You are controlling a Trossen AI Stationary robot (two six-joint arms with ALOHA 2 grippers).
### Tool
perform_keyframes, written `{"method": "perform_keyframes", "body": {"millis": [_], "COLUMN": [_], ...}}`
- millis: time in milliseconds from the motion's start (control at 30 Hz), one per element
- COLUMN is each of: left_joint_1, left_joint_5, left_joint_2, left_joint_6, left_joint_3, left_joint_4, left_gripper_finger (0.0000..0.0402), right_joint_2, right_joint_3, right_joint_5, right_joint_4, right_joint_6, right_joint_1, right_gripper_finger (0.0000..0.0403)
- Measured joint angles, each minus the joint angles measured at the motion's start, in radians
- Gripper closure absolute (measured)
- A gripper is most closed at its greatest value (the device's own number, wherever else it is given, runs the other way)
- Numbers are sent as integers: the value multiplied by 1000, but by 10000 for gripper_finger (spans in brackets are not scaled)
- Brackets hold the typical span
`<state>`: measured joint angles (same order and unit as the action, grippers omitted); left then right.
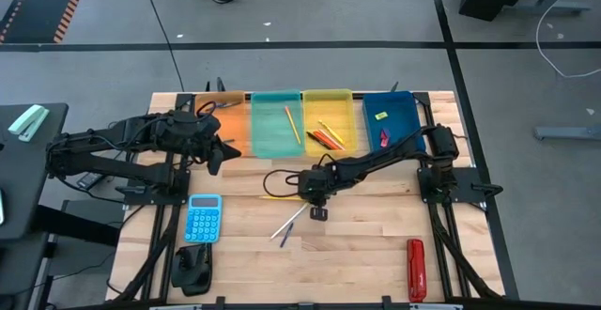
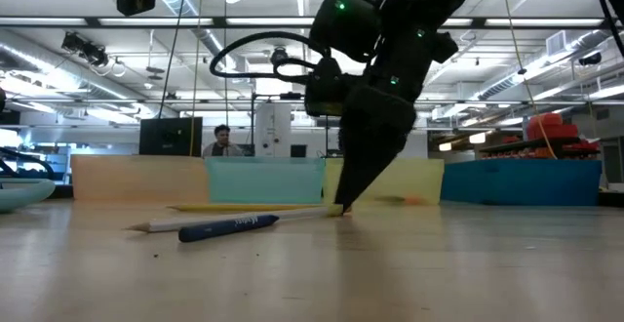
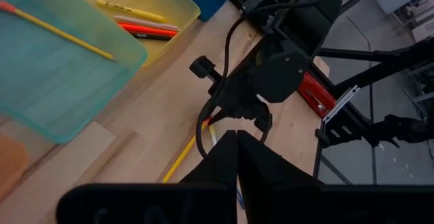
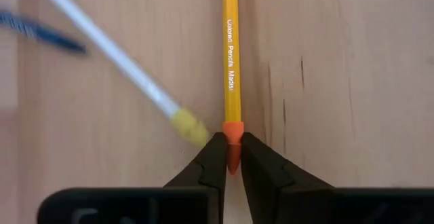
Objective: Sort crayons/erasers/pens/pencils in bins
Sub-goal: Put the yellow pencil into the green bin
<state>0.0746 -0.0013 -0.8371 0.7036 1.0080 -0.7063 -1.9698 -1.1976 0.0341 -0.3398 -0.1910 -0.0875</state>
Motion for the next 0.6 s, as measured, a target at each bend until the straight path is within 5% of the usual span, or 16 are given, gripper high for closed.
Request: {"method": "perform_keyframes", "body": {"millis": [333,600], "left_joint_1": [0,0], "left_joint_5": [-6,-35], "left_joint_2": [0,0], "left_joint_6": [14,10], "left_joint_3": [0,0], "left_joint_4": [1,9], "left_gripper_finger": [380,389], "right_joint_2": [20,42], "right_joint_3": [-19,-188], "right_joint_5": [0,-35], "right_joint_4": [103,132], "right_joint_6": [-233,-328], "right_joint_1": [8,71], "right_gripper_finger": [361,362]}}
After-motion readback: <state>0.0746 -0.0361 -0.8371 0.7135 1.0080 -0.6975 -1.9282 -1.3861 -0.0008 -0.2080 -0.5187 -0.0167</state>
